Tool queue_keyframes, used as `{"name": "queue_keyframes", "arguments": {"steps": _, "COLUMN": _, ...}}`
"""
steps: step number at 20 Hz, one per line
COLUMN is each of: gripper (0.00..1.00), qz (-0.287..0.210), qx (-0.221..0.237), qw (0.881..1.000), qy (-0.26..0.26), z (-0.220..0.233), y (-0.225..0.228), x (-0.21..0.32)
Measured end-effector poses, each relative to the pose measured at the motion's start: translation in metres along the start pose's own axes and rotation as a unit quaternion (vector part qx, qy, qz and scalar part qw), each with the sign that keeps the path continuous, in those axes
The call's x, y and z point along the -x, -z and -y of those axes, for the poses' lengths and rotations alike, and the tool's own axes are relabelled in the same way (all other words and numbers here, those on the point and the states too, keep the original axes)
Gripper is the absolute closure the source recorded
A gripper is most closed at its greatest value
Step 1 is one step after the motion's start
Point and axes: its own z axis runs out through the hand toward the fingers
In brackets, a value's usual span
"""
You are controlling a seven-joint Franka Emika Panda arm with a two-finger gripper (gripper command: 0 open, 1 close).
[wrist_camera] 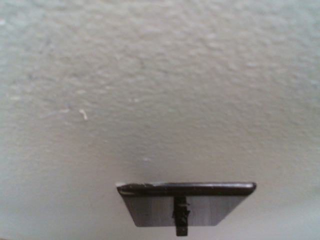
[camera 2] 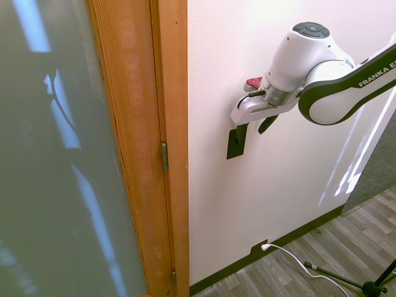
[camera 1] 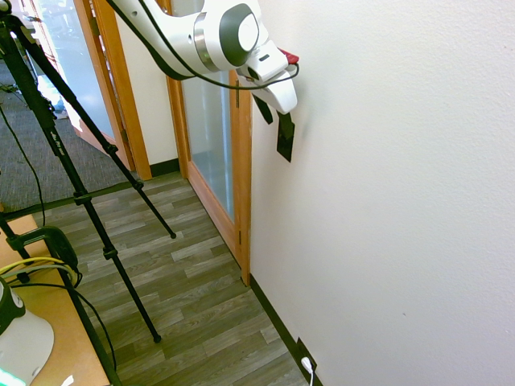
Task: Turn off the light
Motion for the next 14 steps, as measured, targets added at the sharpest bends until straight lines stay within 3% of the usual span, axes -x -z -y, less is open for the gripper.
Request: {"name": "queue_keyframes", "arguments": {"steps": 14, "gripper": 1.0, "qz": 0.002, "qx": 0.002, "qw": 1.0, "qy": 0.004, "z": 0.0123, "y": -0.0073, "x": 0.0041}}
